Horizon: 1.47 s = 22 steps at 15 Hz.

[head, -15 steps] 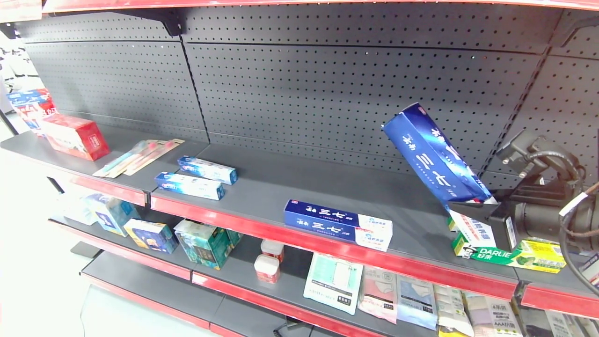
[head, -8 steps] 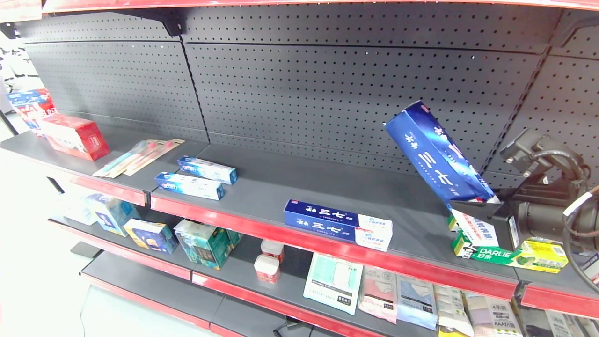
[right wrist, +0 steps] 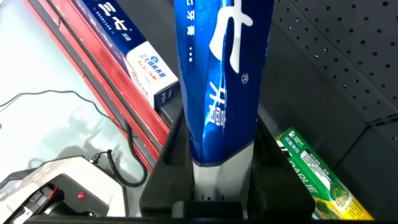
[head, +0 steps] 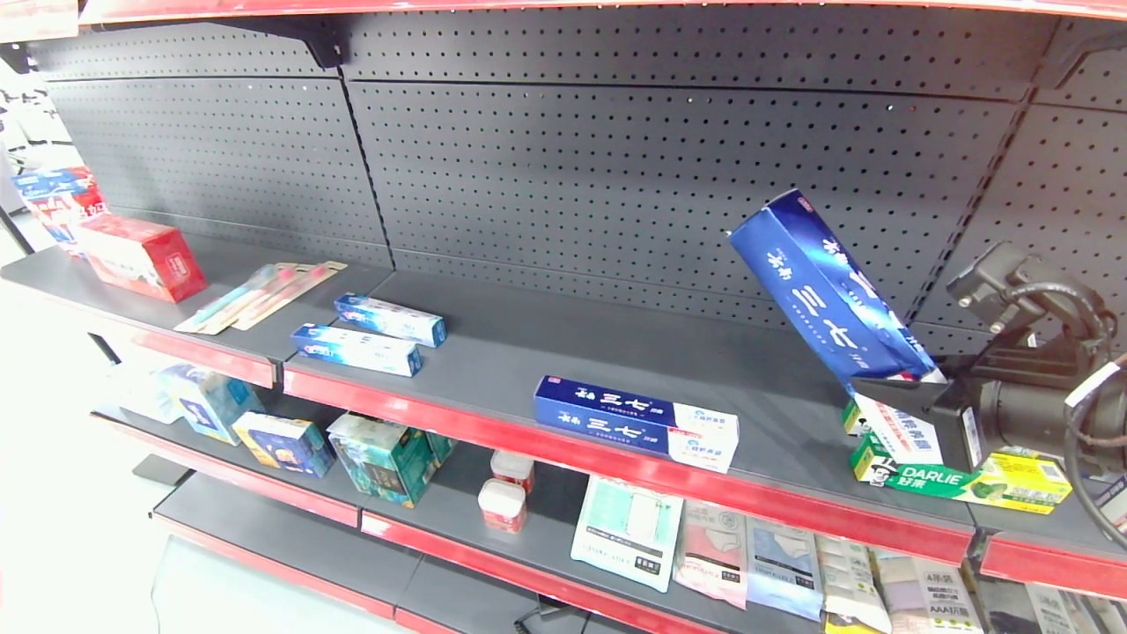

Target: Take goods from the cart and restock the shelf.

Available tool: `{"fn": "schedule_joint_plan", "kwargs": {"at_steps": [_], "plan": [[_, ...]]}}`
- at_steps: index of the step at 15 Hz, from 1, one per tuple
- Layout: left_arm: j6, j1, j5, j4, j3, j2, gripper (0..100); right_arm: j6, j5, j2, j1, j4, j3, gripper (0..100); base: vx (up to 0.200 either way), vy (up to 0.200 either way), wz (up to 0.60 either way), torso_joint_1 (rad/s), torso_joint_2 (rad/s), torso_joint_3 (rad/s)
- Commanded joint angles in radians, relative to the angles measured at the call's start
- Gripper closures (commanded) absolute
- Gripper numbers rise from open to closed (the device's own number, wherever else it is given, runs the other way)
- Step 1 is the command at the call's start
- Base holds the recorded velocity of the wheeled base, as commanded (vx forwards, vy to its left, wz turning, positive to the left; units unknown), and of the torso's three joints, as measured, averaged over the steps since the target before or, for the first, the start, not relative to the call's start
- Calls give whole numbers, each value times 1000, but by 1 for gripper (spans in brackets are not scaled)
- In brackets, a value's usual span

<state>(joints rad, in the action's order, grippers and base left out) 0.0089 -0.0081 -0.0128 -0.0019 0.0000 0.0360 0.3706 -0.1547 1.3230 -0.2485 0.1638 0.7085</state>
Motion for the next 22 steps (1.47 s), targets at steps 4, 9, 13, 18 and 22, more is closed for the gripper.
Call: {"fn": "schedule_joint_plan", "kwargs": {"at_steps": [4, 9, 13, 18, 22], "plan": [[-3, 10, -15, 0, 0, -36, 0, 5, -2, -5, -3, 0, 9, 100, 0, 0, 0, 0, 0, 0], [-1, 11, -15, 0, 0, -36, 0, 14, -29, 35, -8, 2, 34, 100, 0, 0, 0, 0, 0, 0], [-1, 10, -15, 0, 0, -36, 0, 25, -221, 136, 14, 0, 94, 100, 0, 0, 0, 0, 0, 0], [-1, 10, -15, 0, 0, -36, 0, 234, -376, 302, 107, 2, 180, 100, 0, 0, 0, 0, 0, 0], [-1, 10, -15, 0, 0, -36, 0, 283, -413, 432, 130, 2, 315, 100, 0, 0, 0, 0, 0, 0]]}}
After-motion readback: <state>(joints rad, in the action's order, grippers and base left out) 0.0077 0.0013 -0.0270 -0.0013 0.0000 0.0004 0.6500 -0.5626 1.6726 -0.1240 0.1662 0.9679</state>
